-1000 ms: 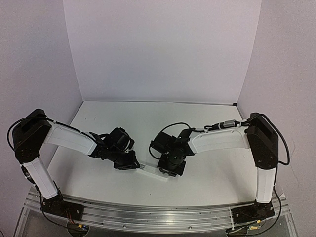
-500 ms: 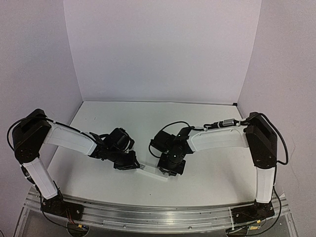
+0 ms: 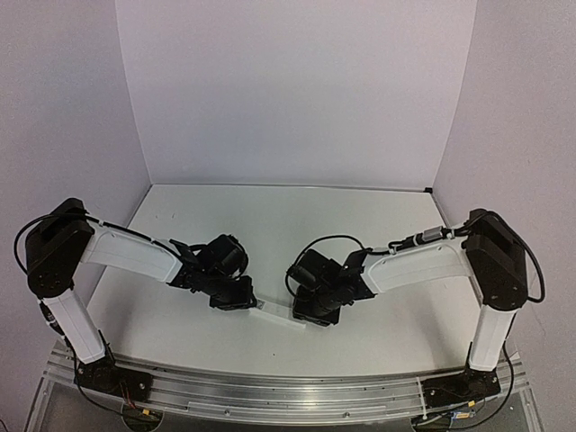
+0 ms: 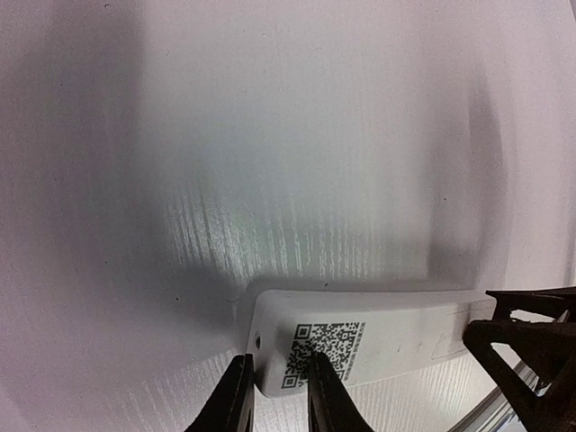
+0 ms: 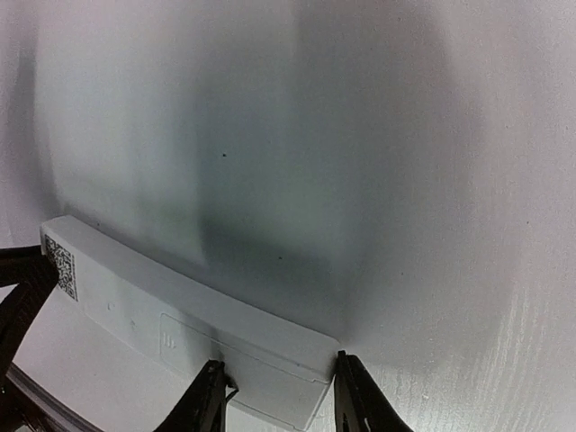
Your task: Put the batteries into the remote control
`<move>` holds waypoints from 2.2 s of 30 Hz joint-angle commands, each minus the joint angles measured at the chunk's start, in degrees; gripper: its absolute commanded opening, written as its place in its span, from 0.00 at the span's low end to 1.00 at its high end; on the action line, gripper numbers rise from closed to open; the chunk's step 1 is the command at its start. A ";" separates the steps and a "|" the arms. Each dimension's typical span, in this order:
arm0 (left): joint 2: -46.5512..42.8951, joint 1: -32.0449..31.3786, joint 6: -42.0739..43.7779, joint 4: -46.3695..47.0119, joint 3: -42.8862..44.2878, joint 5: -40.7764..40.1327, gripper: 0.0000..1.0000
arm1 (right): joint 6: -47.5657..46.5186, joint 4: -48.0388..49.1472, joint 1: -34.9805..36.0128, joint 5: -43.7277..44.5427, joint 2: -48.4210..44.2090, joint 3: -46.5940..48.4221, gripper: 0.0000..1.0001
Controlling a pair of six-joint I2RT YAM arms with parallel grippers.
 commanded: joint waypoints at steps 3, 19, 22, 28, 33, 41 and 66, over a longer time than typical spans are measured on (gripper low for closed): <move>3.78 -0.85 0.23 -7.20 0.78 -1.21 0.24 | -6.21 5.95 0.80 1.20 -4.30 -3.56 0.45; -1.78 -0.84 2.62 -11.43 9.40 -4.75 0.58 | -60.52 -6.07 0.53 -9.21 -15.40 -2.33 0.91; -3.91 -0.84 3.82 -14.21 13.93 -7.56 0.69 | -70.88 -6.68 0.54 -9.90 -12.52 -0.06 0.91; -12.54 -0.84 2.55 -19.91 15.05 -14.21 0.99 | -81.82 -6.68 0.48 -7.94 -7.35 5.03 0.91; -25.80 -0.85 -3.04 -23.63 7.24 -19.04 1.00 | -85.75 -6.80 -0.15 -8.31 -2.78 7.09 0.91; -48.23 -0.83 -11.34 -27.85 -7.00 -20.84 1.00 | -83.42 -6.89 -6.42 -17.84 3.39 9.41 0.83; -52.74 -0.84 -2.11 -25.03 -3.40 -19.82 1.00 | -63.10 -4.12 -2.64 -14.45 0.56 8.57 0.01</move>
